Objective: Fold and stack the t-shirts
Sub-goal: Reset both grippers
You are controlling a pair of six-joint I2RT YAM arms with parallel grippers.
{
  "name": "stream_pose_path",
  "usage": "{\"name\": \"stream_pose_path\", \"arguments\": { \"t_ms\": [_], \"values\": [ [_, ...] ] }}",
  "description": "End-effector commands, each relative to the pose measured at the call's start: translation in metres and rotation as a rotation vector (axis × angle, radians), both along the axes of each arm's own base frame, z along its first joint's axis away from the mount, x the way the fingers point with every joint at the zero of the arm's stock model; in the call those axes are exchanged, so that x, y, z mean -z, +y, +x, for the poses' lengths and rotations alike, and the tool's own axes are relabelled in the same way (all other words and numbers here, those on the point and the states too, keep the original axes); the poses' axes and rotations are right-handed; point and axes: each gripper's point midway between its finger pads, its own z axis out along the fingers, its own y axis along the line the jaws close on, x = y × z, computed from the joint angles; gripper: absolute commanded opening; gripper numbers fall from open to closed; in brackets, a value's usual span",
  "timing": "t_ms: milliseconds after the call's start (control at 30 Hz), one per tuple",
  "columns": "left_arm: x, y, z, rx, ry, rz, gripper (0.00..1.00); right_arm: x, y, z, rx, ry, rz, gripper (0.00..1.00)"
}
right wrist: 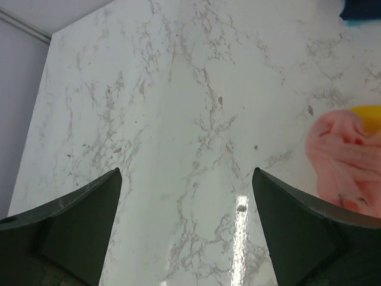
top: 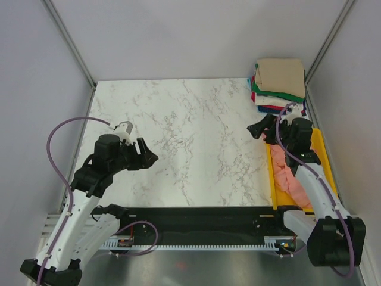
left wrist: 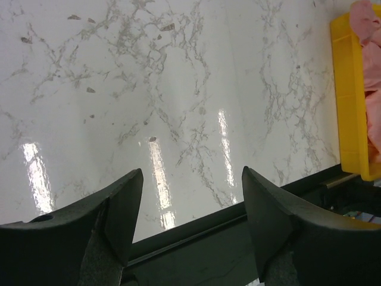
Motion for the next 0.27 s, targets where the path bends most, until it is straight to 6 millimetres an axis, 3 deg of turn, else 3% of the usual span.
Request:
{"name": "stream_pose_path", "arguments": {
  "t_ms": [0, 67, 100, 167, 233],
  "values": [
    [-0.011, -0.018, 0.002, 0.125, -0.057, -0.039, 0.75, 0.020, -0.014, -0.032, 0.052, 0.041, -0.073, 0.98],
    [-0.012, -0.021, 0.003, 0.146, -0.057, -0.042, 0.75, 0.016, -0.015, -0.048, 0.085, 0.014, -0.048, 0.98],
    [-0.016, -0.022, 0.004, 0.151, -0.076, -0.044, 0.75, 0.031, -0.015, -0.058, 0.095, 0.045, -0.029, 0.98],
    [-0.024, -0.020, 0.007, 0.148, -0.124, -0.035, 0.75, 0.032, -0.015, -0.071, 0.132, 0.044, 0.024, 0.98],
    [-0.031, -0.016, 0.014, 0.120, -0.164, -0.023, 0.75, 0.048, -0.015, -0.081, 0.165, 0.084, 0.065, 0.98]
  ]
}}
